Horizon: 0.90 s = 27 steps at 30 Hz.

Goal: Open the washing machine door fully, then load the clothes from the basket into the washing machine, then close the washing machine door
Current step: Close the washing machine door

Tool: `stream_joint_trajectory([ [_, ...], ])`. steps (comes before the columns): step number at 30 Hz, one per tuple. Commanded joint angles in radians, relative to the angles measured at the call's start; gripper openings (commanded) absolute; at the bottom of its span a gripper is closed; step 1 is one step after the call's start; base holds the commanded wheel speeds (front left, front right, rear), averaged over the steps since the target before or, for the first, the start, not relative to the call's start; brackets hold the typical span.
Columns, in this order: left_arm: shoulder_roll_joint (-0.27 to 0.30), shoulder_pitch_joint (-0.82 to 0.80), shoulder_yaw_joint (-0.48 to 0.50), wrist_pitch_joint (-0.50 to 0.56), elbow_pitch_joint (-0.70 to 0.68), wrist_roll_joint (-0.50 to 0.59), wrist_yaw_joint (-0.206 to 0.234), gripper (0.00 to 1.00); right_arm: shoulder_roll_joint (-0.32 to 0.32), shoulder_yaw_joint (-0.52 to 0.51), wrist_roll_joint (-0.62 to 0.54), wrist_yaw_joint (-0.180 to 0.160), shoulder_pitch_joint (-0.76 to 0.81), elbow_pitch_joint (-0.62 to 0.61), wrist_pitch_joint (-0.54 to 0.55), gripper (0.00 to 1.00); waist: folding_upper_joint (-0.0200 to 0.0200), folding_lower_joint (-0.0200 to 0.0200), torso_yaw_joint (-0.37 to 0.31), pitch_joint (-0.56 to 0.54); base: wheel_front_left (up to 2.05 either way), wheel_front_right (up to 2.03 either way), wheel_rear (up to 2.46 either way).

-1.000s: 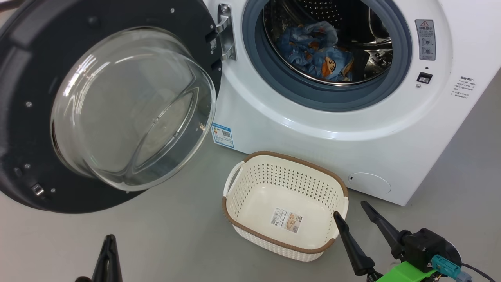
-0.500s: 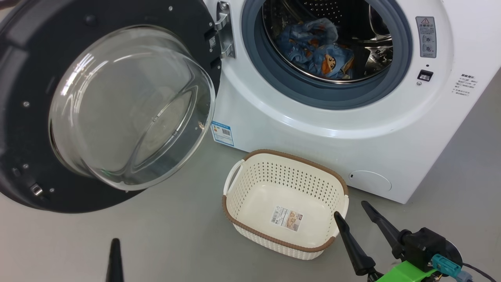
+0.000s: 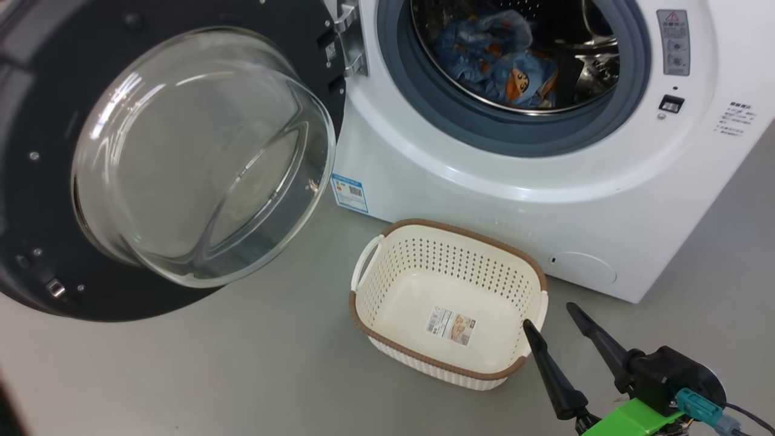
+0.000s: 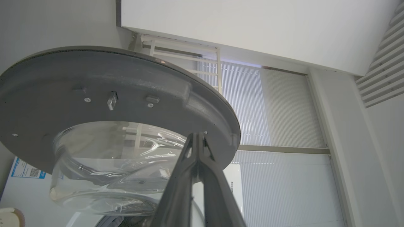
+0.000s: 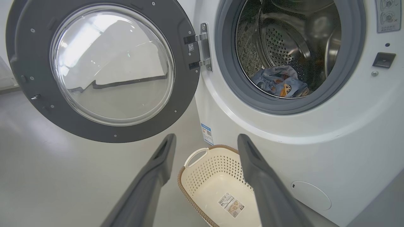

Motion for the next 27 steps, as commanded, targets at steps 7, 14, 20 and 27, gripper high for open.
stream_joint_trajectory([
  [7,0.139,-0.172,0.291,0.092,0.129,-0.100,-0.010,0.00,-0.022,0.013,-0.013,0.002,-0.048,-0.052,0.016,1.00,0.0000,0.0000,0.011,0.047,0.00,0.00,0.00],
  [14,0.353,-0.329,0.324,0.178,0.391,-0.106,0.025,0.00,-0.043,0.014,-0.015,0.002,-0.068,-0.069,0.032,1.00,0.0000,0.0000,0.014,0.083,0.00,0.00,0.00],
  [20,0.501,-0.452,0.315,0.236,0.564,-0.103,0.081,0.00,-0.069,0.024,-0.017,0.002,-0.085,-0.097,0.054,1.00,0.0000,0.0000,-0.001,0.123,0.00,0.00,0.00],
  [27,0.594,-0.544,0.286,0.291,0.706,-0.092,0.122,0.00,-0.095,0.035,-0.018,0.002,-0.105,-0.134,0.081,1.00,0.0000,0.0000,-0.030,0.170,0.00,0.00,0.00],
])
